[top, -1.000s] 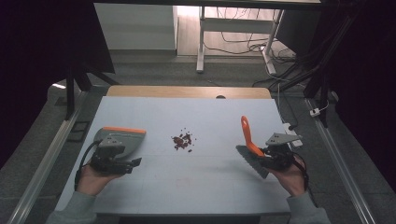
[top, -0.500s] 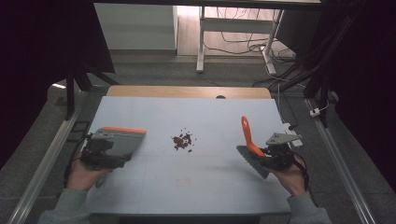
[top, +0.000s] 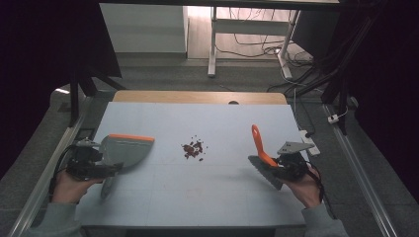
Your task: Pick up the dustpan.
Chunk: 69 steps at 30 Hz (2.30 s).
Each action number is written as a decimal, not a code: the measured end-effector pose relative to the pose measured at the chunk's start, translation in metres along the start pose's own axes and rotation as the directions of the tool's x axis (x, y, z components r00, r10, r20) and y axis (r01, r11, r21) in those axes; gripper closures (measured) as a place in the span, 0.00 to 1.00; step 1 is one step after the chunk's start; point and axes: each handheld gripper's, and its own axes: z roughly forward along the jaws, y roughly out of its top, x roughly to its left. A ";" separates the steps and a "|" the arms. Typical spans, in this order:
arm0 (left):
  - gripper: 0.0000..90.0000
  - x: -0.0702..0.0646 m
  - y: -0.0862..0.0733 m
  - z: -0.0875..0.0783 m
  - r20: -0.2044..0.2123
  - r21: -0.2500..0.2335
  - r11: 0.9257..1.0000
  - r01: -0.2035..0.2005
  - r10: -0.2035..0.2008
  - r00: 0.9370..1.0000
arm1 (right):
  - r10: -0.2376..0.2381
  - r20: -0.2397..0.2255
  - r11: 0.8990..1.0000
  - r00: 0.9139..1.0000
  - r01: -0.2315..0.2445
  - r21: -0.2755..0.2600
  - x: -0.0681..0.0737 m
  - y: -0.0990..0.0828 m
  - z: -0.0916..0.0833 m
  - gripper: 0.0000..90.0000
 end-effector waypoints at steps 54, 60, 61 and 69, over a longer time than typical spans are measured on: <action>0.33 0.029 -0.030 0.064 -0.074 0.156 0.968 0.195 -0.186 0.980 | -0.014 0.017 1.000 1.000 0.013 0.028 0.000 -0.003 0.004 0.78; 0.48 0.028 -0.029 0.067 -0.088 0.150 0.967 0.205 -0.194 0.977 | -0.014 0.021 0.999 1.000 0.014 0.031 0.000 -0.003 0.005 0.78; 0.50 0.028 -0.029 0.067 -0.092 0.147 0.967 0.210 -0.198 0.976 | -0.014 0.022 0.999 1.000 0.013 0.033 0.000 -0.003 0.005 0.78; 0.67 0.030 -0.030 0.065 -0.084 0.121 0.968 0.219 -0.209 0.974 | -0.017 0.026 0.999 1.000 0.016 0.037 0.001 -0.003 0.006 0.78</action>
